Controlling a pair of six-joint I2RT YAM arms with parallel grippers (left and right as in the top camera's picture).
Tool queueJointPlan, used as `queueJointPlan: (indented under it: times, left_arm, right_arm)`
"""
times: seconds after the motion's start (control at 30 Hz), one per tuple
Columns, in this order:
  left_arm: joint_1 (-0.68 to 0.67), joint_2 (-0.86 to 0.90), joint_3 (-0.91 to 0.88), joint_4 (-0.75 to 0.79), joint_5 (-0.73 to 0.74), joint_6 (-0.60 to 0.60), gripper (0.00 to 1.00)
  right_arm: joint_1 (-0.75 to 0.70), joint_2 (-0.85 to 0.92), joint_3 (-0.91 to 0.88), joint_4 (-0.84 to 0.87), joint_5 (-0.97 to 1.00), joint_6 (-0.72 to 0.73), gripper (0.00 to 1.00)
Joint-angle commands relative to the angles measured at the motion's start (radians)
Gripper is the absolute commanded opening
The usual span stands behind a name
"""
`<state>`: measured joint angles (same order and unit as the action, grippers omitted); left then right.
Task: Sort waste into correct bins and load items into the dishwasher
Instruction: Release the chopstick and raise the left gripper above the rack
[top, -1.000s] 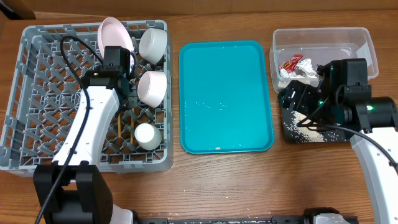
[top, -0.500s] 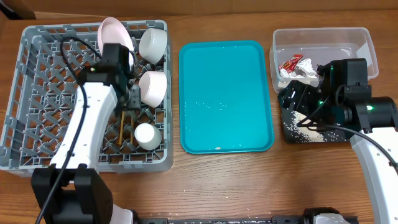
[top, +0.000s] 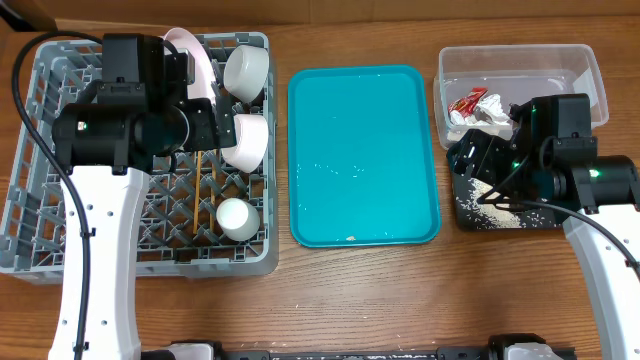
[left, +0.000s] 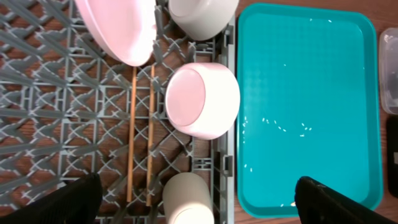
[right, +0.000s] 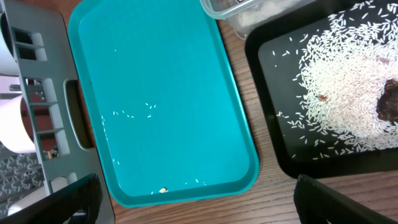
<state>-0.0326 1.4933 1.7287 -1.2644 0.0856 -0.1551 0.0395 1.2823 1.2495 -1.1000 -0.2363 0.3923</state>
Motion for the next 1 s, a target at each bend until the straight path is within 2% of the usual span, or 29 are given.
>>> queueJointPlan:
  times: [0.0, 0.47, 0.73, 0.87, 0.97]
  left_arm:
    - [-0.001, 0.020, 0.010, 0.002, 0.041, -0.009, 1.00]
    - [-0.001, 0.023, 0.010, 0.002, 0.042, -0.009, 1.00]
    - [-0.001, 0.023, 0.010, 0.002, 0.042, -0.009, 1.00]
    - [-0.001, 0.023, 0.010, 0.002, 0.042, -0.009, 1.00]
    - [-0.001, 0.023, 0.010, 0.002, 0.042, -0.009, 1.00]
  right_arm:
    - [-0.002, -0.003, 0.014, 0.006, 0.000, -0.003, 1.00]
    - [-0.002, -0.033, 0.014, 0.006, 0.000, -0.003, 1.00]
    - [-0.002, -0.277, -0.024, 0.079, 0.215, -0.011, 1.00]
    - [-0.002, -0.462, -0.159, 0.257, 0.208, -0.166, 1.00]
    - [-0.002, -0.603, -0.303, 0.392, 0.205, -0.226, 1.00]
